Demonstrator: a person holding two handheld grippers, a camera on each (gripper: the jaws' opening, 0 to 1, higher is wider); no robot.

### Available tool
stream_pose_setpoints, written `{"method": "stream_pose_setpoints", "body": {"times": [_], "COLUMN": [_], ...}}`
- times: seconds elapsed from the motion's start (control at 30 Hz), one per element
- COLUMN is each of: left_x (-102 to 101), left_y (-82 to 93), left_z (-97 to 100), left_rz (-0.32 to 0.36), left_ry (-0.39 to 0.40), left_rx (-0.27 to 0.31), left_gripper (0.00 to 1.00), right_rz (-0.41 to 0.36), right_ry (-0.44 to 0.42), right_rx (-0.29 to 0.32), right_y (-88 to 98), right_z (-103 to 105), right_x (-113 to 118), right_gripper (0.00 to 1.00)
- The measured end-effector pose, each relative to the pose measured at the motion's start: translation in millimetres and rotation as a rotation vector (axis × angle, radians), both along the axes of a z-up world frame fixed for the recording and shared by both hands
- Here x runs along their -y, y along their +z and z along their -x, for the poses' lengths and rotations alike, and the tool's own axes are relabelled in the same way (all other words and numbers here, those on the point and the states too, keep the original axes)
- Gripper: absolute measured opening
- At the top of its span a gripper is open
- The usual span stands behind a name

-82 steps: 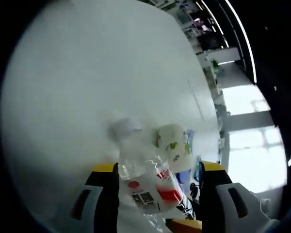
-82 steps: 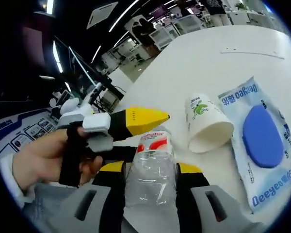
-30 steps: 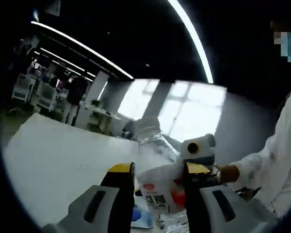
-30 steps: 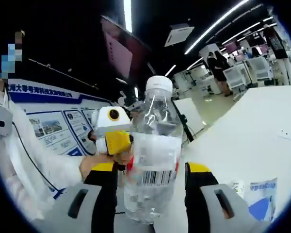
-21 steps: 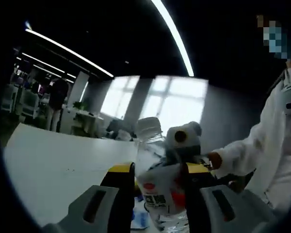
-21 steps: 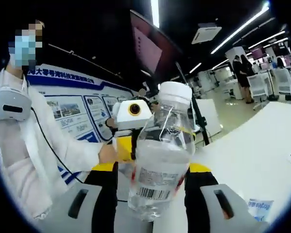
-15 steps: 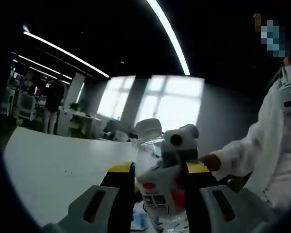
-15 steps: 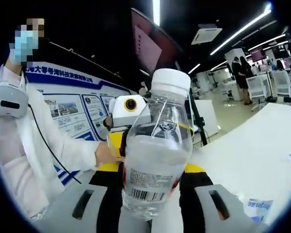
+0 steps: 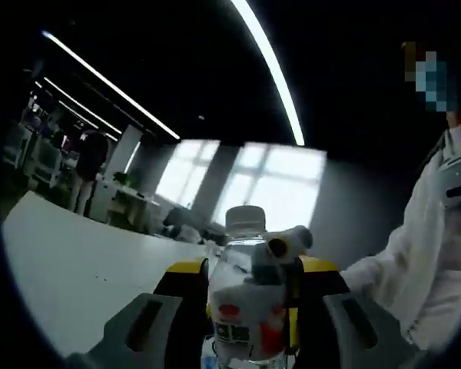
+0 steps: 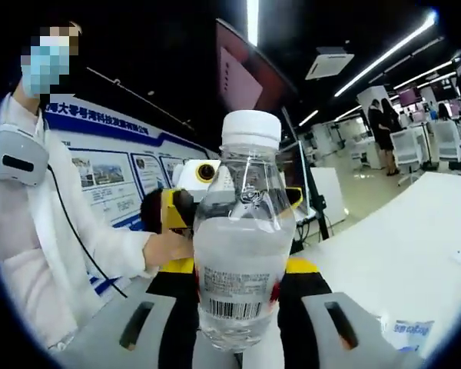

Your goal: Arrange the tabletop items into an orderly group along one side of the table until the central work area is clear of visible clutter.

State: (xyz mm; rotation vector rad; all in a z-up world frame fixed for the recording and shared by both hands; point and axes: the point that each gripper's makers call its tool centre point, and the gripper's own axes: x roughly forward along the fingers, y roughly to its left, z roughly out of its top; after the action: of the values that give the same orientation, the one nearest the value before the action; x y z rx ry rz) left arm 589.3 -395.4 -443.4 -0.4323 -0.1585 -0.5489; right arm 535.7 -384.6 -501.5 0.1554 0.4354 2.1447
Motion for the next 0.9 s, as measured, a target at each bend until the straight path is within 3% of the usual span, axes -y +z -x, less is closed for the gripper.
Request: {"method": "stream_pose_setpoints", "body": {"times": [0.1, 0.17, 0.27, 0.3, 0.37, 0.47, 0.57, 0.73, 0.9], "left_x": [2, -3, -11, -10, -9, -6, -7, -22, -40], "left_y": [10.4, 17.8, 38.6, 51.2, 63.0, 68.3, 69.3, 59.3, 39.5], "left_z": [-2.2, -4.5, -1.9, 2.7, 9.0, 8.7, 5.2, 12.0, 26.6], "left_rz": [-0.012, 0.018, 0.067, 0.085, 0.079, 0.042, 0.010, -0.057, -0.015], "left_ry": [0.028, 0.063, 0.121, 0.121, 0.125, 0.127, 0.201, 0.321, 0.396], "left_rx": [0.024, 0.048, 0.161, 0.239, 0.316, 0.322, 0.312, 0.274, 0.196], "left_gripper": [0.53, 0.50, 0.48, 0.47, 0.37, 0.25, 0.28, 0.30, 0.39], "right_rz": [-0.050, -0.077, -0.097, -0.111, -0.122, -0.153, -0.163, -0.162, -0.162], "right_ry": [-0.036, -0.041, -0.047, -0.053, -0.061, -0.103, -0.140, -0.207, -0.235], "right_rx": [-0.017, -0.028, -0.028, -0.020, -0.022, -0.050, -0.063, -0.014, 0.002], "right_y": [9.6, 16.4, 23.3, 25.6, 28.1, 33.6, 34.4, 27.5, 15.5], "right_z": [-4, -5, -4, -5, -6, -17, -30, -56, -79], "right_x": [-6, -6, -6, -5, -4, -2, -1, -5, -21], "right_gripper": [0.35, 0.35, 0.35, 0.35, 0.35, 0.36, 0.36, 0.36, 0.36]}}
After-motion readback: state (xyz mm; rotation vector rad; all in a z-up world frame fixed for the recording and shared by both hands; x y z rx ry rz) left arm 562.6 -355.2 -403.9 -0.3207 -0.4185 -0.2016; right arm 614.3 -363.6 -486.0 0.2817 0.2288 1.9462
